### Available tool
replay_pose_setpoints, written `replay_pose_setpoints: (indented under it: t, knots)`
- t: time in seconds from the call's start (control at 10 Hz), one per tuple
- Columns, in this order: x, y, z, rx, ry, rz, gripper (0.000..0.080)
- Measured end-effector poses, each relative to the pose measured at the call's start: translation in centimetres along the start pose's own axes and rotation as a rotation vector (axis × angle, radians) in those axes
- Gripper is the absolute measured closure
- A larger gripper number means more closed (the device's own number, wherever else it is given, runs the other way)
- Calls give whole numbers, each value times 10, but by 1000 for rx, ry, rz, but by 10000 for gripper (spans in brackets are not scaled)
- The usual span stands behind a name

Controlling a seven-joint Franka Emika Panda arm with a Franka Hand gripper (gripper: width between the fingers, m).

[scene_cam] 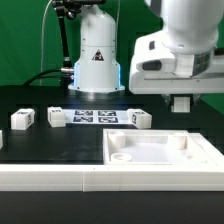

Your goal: Assemble one leg

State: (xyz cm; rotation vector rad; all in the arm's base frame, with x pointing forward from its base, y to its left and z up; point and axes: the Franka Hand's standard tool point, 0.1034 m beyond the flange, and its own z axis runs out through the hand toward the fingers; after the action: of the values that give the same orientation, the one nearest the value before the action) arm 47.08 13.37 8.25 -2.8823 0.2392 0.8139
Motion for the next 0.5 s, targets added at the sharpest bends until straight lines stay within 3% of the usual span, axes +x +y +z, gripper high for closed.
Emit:
replay_pose_setpoints:
  t: [0.2,0.4,0.5]
  knots:
    - [3,1,-35,-13,85,-43,509]
    - [17,-3,-59,5,190,-47,509]
    - [21,-5,-62,14,256,-51,509]
